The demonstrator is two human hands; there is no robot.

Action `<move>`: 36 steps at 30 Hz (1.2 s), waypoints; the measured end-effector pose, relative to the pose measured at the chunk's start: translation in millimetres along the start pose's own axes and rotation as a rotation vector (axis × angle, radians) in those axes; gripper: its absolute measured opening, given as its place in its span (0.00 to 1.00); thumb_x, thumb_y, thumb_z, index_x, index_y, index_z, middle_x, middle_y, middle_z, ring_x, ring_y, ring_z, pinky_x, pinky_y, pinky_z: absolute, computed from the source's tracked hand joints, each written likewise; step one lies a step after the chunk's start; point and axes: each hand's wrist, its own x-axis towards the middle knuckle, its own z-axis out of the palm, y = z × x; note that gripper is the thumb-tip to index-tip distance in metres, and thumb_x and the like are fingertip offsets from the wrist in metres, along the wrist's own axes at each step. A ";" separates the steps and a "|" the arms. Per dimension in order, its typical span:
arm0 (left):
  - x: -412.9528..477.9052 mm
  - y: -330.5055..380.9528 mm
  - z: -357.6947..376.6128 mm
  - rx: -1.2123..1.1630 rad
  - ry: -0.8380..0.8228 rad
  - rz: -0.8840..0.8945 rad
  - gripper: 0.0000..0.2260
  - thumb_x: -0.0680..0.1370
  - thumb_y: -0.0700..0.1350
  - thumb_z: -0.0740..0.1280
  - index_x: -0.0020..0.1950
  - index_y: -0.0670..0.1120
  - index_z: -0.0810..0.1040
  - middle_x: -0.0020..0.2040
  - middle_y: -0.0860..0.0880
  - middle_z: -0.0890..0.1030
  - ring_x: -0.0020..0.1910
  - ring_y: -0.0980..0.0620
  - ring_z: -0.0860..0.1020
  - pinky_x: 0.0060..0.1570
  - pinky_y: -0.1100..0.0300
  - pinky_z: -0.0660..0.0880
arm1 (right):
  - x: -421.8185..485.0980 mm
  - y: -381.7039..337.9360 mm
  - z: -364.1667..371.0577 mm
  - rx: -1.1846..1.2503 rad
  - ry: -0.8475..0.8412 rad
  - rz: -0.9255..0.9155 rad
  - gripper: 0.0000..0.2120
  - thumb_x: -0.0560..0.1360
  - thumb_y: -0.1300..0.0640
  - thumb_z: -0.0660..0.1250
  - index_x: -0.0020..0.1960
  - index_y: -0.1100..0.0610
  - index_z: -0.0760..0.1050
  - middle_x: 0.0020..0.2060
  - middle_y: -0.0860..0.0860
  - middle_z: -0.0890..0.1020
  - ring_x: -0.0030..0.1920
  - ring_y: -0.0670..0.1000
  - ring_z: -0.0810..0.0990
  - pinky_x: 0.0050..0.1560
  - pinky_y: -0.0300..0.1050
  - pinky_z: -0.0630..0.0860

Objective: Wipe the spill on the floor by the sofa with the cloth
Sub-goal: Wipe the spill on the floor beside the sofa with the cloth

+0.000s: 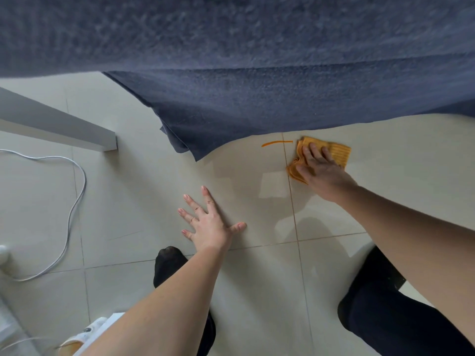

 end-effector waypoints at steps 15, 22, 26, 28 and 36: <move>-2.0 1.0 -0.9 0.008 0.004 -0.006 0.69 0.64 0.71 0.78 0.79 0.61 0.23 0.81 0.42 0.24 0.81 0.31 0.32 0.74 0.25 0.52 | 20.4 -23.8 -21.2 0.158 0.068 0.171 0.41 0.82 0.30 0.44 0.86 0.52 0.36 0.86 0.52 0.39 0.84 0.62 0.39 0.83 0.62 0.43; -0.5 2.5 -1.6 0.006 -0.006 -0.015 0.69 0.64 0.71 0.78 0.78 0.61 0.22 0.81 0.42 0.24 0.81 0.31 0.31 0.74 0.25 0.52 | -2.9 -18.6 7.6 0.027 0.035 -0.028 0.39 0.82 0.32 0.45 0.86 0.49 0.37 0.85 0.48 0.38 0.85 0.58 0.38 0.83 0.63 0.46; -1.4 2.0 -1.2 0.006 -0.008 -0.013 0.69 0.64 0.71 0.78 0.79 0.60 0.22 0.81 0.42 0.24 0.81 0.31 0.31 0.74 0.25 0.52 | 14.8 -29.2 -11.0 -0.004 0.068 0.035 0.39 0.80 0.34 0.37 0.86 0.53 0.42 0.86 0.57 0.41 0.84 0.64 0.39 0.83 0.65 0.44; -1.3 1.4 -1.0 0.006 -0.007 -0.014 0.69 0.64 0.71 0.78 0.79 0.60 0.22 0.81 0.42 0.24 0.81 0.31 0.32 0.74 0.25 0.52 | 23.2 -46.7 -20.9 0.098 0.075 0.083 0.38 0.83 0.33 0.40 0.86 0.51 0.38 0.86 0.53 0.39 0.84 0.64 0.38 0.83 0.65 0.44; 0.5 1.0 0.2 -0.019 -0.010 -0.004 0.69 0.65 0.70 0.79 0.79 0.60 0.22 0.80 0.42 0.23 0.81 0.31 0.30 0.73 0.24 0.51 | 8.9 -23.4 -1.9 -0.079 0.059 -0.011 0.39 0.83 0.35 0.41 0.86 0.55 0.41 0.86 0.55 0.39 0.85 0.61 0.38 0.83 0.65 0.43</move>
